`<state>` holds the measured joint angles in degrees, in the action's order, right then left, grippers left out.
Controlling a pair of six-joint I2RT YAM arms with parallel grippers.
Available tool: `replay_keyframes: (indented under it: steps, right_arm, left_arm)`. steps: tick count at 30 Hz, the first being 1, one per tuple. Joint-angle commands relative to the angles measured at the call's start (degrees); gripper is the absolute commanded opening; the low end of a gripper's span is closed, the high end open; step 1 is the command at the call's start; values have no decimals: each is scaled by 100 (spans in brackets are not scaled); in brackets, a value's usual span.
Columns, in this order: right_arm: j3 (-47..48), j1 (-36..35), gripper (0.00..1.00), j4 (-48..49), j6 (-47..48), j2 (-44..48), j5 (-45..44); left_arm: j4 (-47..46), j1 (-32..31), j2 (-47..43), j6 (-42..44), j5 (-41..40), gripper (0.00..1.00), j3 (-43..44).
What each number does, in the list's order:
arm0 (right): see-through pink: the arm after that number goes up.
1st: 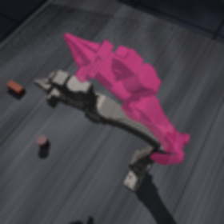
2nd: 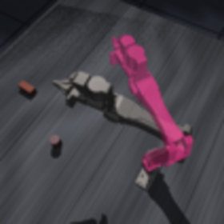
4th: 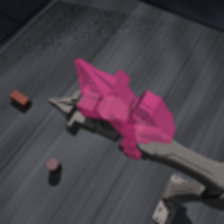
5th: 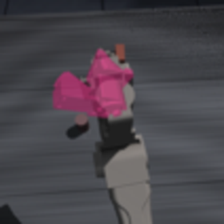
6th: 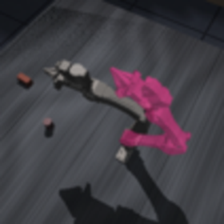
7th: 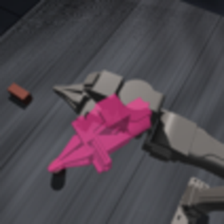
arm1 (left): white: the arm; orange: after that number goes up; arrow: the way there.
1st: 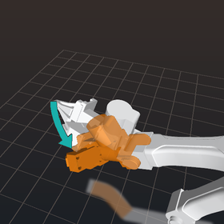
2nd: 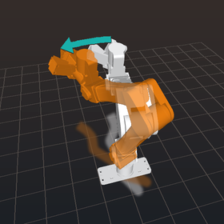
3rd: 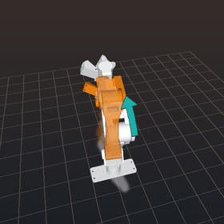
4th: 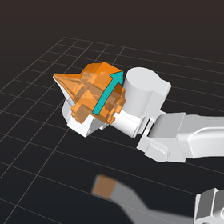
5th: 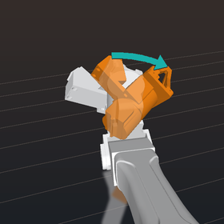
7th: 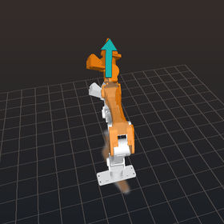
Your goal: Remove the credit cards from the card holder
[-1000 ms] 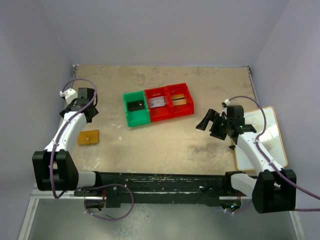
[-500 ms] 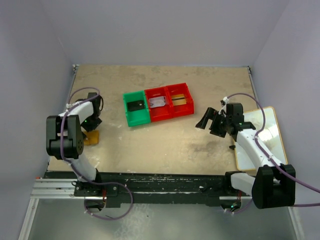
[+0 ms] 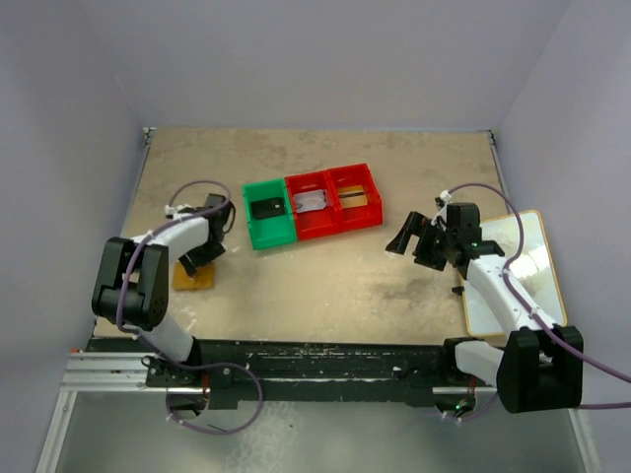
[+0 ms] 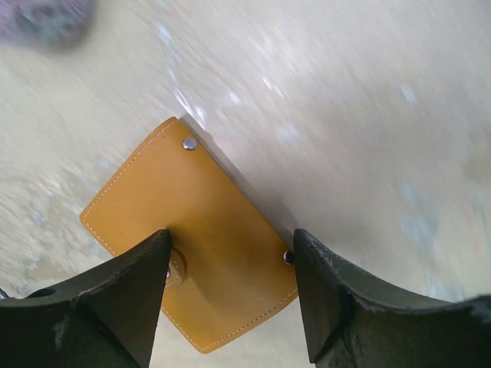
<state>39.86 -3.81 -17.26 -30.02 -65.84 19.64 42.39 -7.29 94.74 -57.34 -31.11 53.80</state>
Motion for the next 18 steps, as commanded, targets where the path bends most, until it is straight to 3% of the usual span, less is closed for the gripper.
replay_keyframes:
  steps: [1, 4, 9, 13, 18]
  right_arm:
    - [11, -15, 100, 38, 28, 69, 47]
    - [29, -13, 100, -26, 31, 127, 27]
    - [15, -10, 100, -44, 6, 252, 62]
    - [-127, -16, 100, 149, -68, 432, 240]
    - [-387, -18, 100, 419, -243, 514, 394]
  left_arm:
    - [-637, -933, -36, -560, 1620, 56, -748]
    - [-823, -1502, -151, -731, 1915, 54, -864]
    - [-570, -2742, -378, -1076, 1728, 54, -864]
    - [-929, -3498, -639, -1269, 1677, 54, -913]
    - [-1390, -4654, -434, -1137, 1450, 54, -327]
